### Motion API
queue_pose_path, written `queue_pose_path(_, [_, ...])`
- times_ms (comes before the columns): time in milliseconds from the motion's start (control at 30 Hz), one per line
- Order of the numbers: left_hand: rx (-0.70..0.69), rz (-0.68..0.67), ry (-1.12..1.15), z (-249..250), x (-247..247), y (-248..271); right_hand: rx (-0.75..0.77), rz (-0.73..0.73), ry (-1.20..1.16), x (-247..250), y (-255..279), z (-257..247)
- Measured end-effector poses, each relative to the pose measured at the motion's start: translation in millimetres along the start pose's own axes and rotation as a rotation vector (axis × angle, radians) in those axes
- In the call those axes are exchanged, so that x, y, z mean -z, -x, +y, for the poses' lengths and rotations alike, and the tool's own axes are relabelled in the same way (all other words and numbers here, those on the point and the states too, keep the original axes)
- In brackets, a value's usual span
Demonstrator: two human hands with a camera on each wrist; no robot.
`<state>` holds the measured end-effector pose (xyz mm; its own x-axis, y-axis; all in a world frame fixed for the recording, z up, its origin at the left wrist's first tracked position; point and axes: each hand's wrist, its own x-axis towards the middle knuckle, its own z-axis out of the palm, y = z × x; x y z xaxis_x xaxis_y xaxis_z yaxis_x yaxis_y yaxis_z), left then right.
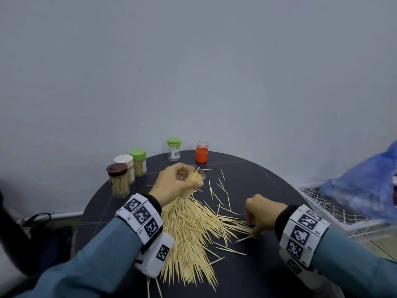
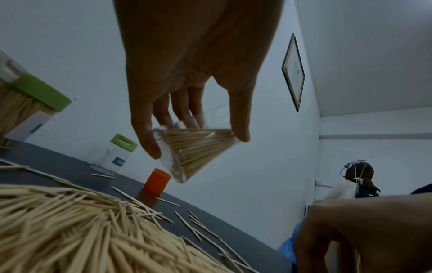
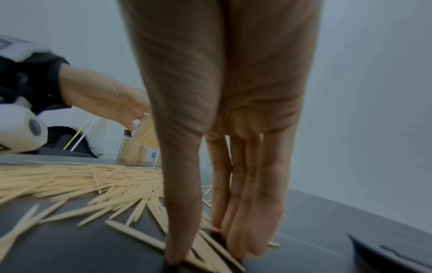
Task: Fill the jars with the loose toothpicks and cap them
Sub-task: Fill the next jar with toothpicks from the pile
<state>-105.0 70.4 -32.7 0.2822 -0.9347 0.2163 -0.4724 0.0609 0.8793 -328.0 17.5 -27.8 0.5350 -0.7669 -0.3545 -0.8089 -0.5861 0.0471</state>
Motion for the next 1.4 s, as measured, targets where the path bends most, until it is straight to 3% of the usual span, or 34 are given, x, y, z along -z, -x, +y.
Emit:
queue_pose_path(500, [-0.002,0.04,0.049,-1,8,-4,0.081,0.154,0.0,10,-38,-42])
queue_pose_path(900, [0.013,0.047,0.054,0,11,-4,0.123,0.084,-0.033,7,-58,-66])
queue_pose_path(1400, [0.02,0.064,0.064,-2,20,-1,0.002,0.003,-0.076,18,-58,-96])
